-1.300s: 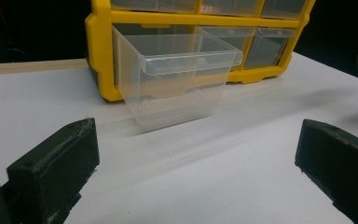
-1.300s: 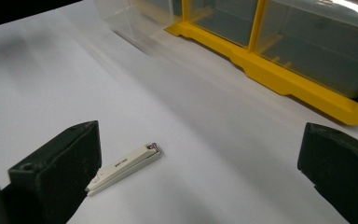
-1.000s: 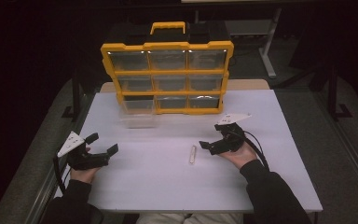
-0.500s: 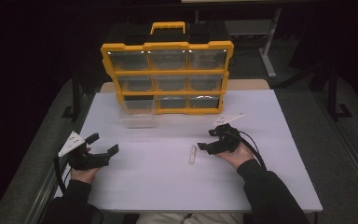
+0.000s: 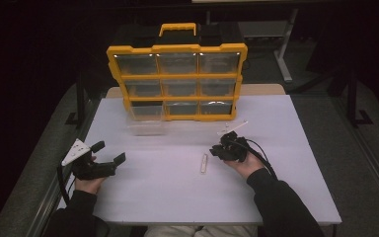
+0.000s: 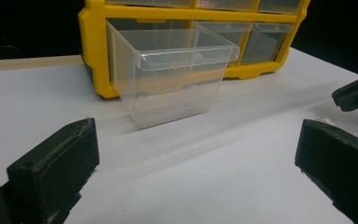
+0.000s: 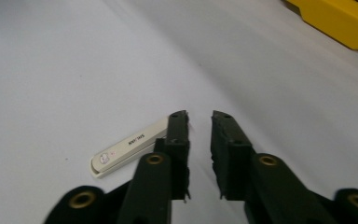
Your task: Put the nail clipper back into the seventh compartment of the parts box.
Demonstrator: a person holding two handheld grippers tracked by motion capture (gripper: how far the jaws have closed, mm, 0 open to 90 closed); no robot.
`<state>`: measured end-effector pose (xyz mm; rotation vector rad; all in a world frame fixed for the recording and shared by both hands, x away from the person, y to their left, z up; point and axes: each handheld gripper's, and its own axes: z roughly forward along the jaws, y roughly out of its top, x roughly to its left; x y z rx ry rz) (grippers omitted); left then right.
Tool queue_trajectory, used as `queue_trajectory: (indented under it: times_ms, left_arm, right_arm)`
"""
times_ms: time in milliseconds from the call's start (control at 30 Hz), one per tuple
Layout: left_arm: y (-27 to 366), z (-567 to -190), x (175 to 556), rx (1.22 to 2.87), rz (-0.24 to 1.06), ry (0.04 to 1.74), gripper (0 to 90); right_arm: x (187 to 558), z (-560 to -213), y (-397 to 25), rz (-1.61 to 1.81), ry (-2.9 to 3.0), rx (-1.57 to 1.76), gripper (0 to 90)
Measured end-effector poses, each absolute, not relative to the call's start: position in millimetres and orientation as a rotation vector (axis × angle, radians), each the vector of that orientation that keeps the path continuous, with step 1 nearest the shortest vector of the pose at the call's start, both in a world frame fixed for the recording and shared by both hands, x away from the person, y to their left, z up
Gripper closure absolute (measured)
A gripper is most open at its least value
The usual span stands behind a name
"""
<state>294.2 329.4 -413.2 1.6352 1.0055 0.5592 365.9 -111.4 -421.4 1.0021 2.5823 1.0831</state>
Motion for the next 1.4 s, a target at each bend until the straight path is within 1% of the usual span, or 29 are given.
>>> queue_trajectory:
  times_ms: [67, 100, 133, 200, 667, 1400]
  left_arm:
    - [330, -413, 294, 1.637, 0.559, 1.005, 0.0]
    - [330, -413, 294, 1.636, 0.556, 1.006, 0.0]
    - [330, -413, 295, 1.639, 0.556, 1.006, 0.0]
    - [330, -413, 295, 1.638, 0.556, 1.006, 0.0]
    - [329, -413, 294, 1.634, 0.549, 1.001, 0.0]
    - [330, -412, 292, 1.622, 0.577, 0.997, 0.0]
  right_arm:
    - [366, -422, -109, 1.057, 2.577, 0.998, 79.4]
    - [366, -422, -107, 1.041, 2.576, 1.0, 81.6]
    - [367, -423, -103, 1.018, 2.58, 1.002, 87.9]
    - [368, -424, -99, 1.005, 2.59, 0.991, 88.7]
    - [371, -434, -87, 0.916, 2.603, 1.057, 88.9]
    - [377, -440, -73, 0.988, 2.589, 1.121, 88.9]
